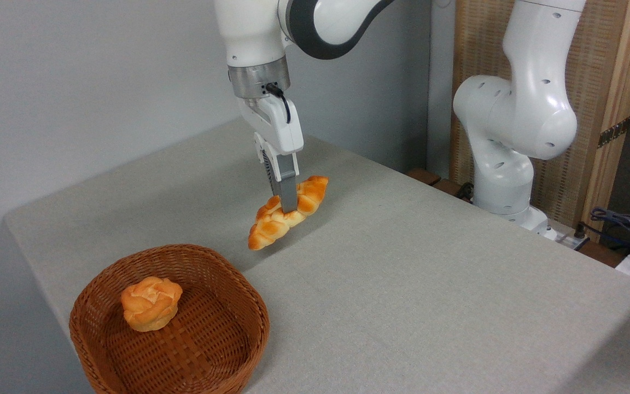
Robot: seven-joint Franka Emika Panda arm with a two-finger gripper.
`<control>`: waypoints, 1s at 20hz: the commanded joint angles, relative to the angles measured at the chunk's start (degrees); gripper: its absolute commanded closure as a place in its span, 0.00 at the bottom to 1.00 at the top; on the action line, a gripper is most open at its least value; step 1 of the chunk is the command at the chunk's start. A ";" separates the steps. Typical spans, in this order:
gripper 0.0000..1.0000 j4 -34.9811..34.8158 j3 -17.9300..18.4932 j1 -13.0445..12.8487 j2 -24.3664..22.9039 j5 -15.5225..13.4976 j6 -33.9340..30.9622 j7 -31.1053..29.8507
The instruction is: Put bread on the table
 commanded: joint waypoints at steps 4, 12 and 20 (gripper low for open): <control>0.00 0.22 0.45 -0.29 0.40 -0.88 -0.87 0.75; 0.00 0.92 0.71 -0.29 -0.04 -2.71 -0.08 0.49; 0.00 13.98 5.54 0.41 3.37 -9.67 -3.66 -7.83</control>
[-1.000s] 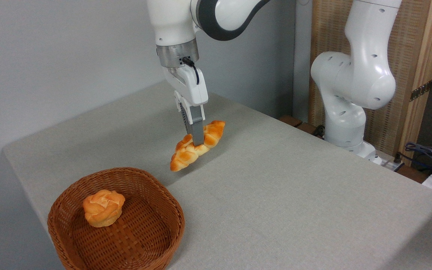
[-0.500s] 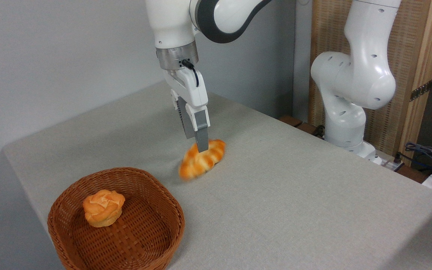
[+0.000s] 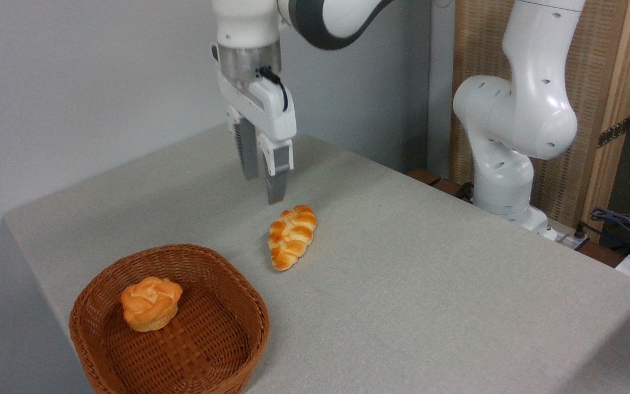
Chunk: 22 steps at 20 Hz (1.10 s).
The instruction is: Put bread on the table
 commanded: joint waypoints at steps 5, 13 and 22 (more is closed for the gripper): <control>0.00 20.53 5.26 0.46 10.25 -1.06 -12.44 -7.48; 0.00 28.65 8.43 0.46 14.40 -0.27 -13.95 -6.34; 0.00 29.62 8.34 0.46 16.07 1.49 -17.64 -5.36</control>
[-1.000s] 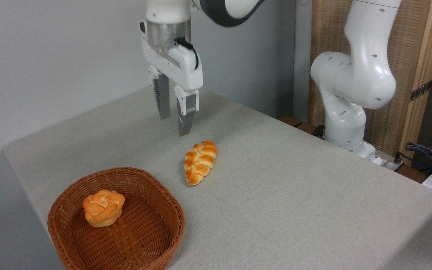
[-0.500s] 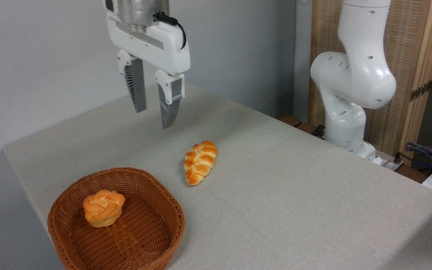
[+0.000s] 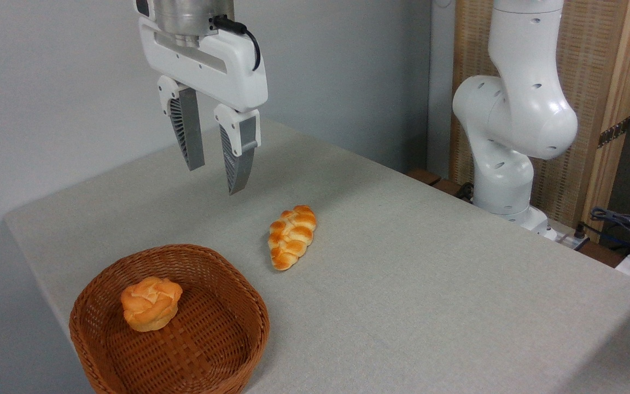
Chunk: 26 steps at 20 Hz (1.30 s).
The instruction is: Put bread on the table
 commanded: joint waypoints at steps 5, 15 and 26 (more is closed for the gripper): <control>0.00 2.05 0.25 -0.27 1.94 0.94 -4.04 1.66; 0.00 2.05 -0.37 -0.18 1.85 4.54 -6.15 5.70; 0.00 2.05 -0.46 -0.18 1.85 4.10 -6.15 5.26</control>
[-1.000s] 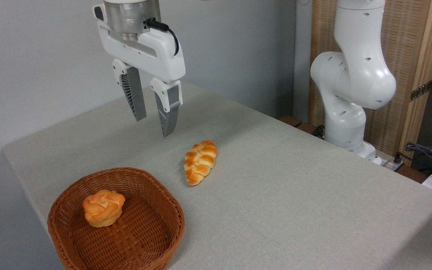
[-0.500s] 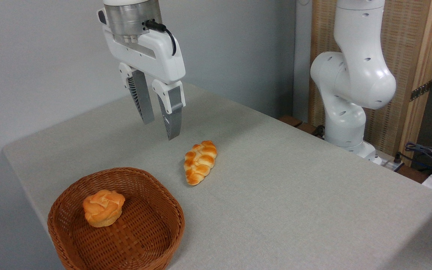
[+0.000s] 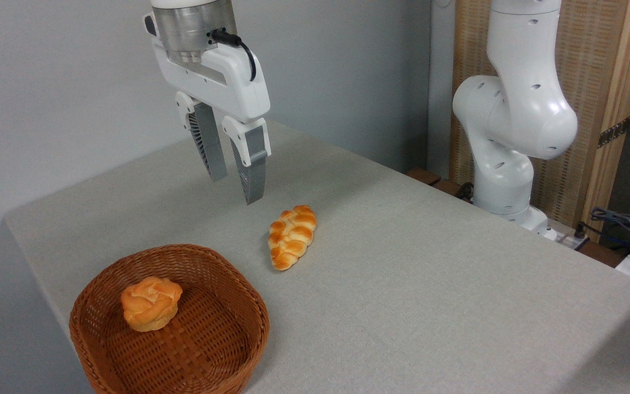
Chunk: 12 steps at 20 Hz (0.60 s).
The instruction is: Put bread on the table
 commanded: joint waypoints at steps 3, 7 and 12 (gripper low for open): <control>0.00 1.47 -0.33 0.55 0.44 0.18 -1.79 0.33; 0.00 1.47 -2.61 2.22 0.35 0.35 -1.79 0.15; 0.00 1.47 -2.79 2.40 0.35 0.35 -1.79 0.06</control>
